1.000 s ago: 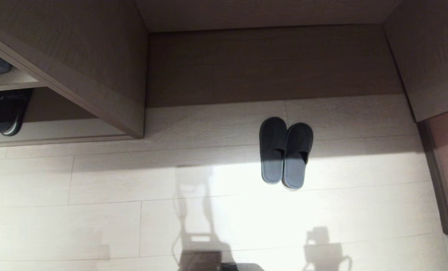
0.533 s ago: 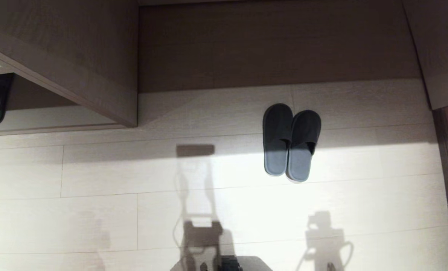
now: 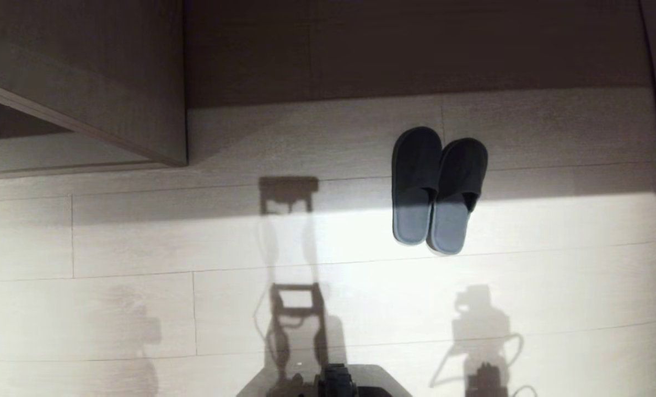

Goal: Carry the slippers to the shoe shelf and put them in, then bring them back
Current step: Pick up the slippers on the floor

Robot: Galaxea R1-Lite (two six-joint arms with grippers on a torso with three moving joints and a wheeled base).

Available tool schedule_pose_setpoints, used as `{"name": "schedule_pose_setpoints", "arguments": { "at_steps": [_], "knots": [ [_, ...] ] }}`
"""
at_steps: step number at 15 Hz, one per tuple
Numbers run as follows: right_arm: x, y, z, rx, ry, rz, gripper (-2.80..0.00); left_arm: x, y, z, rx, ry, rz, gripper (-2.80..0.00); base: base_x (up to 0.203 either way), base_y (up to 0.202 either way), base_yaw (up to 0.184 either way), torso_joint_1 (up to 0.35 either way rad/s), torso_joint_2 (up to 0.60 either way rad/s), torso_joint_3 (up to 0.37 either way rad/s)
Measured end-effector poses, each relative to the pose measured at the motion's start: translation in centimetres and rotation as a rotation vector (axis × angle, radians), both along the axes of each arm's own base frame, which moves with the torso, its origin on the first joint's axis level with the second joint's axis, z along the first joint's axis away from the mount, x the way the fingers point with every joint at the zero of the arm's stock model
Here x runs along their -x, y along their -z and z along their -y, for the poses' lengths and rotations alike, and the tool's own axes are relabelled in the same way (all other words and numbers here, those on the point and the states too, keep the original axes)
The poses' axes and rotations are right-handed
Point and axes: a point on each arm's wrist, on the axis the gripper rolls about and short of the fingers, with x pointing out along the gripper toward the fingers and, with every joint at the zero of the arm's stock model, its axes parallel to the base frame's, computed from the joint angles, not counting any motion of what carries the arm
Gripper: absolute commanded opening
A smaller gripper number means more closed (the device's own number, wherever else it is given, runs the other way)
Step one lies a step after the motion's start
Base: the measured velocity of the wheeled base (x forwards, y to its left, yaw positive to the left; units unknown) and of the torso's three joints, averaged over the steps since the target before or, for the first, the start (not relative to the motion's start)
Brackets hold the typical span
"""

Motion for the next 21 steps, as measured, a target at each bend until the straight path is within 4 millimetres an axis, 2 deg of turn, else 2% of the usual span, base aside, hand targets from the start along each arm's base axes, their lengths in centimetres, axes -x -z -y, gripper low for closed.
{"name": "schedule_pose_setpoints", "arguments": {
  "at_steps": [7,10,12,15,17,19,21],
  "knots": [
    [0.1,-0.3,0.0,0.003,-0.002,0.011,-2.8,0.0,0.0,0.0,0.005,0.0,0.0,-2.8,0.0,0.0,0.0,0.003,0.0,-0.193],
    [0.4,-3.3,0.0,-0.009,-0.022,0.066,-2.8,0.0,0.0,0.0,0.003,0.0,0.0,-2.8,0.0,0.0,0.0,0.003,0.0,-0.04],
    [-0.5,-6.2,0.0,-0.016,-0.039,0.057,-2.8,0.0,0.0,0.0,0.003,0.0,0.0,-2.8,0.0,0.0,0.0,0.001,0.0,-0.016],
    [-3.7,-10.4,-0.1,-0.021,-0.065,0.036,-2.8,0.0,0.0,0.0,0.003,0.0,0.0,-2.8,0.0,0.0,0.0,0.0,0.0,0.0],
    [-7.0,-12.3,-0.3,-0.019,-0.074,0.011,-2.8,0.0,0.0,0.0,0.003,-0.001,0.0,-2.8,0.0,0.0,0.0,0.0,0.0,0.0],
    [-12.5,-13.1,-0.6,-0.014,-0.086,-0.064,-2.8,0.0,0.0,0.0,0.0,0.0,-0.001,-2.8,0.0,0.0,0.0,0.0,0.0,0.0],
    [-17.9,-12.7,-1.3,-0.009,-0.098,-0.12,-2.8,0.0,0.0,0.0,-0.001,0.0,0.0,-2.8,0.0,0.0,0.0,0.0,0.0,0.0]
  ]
}}
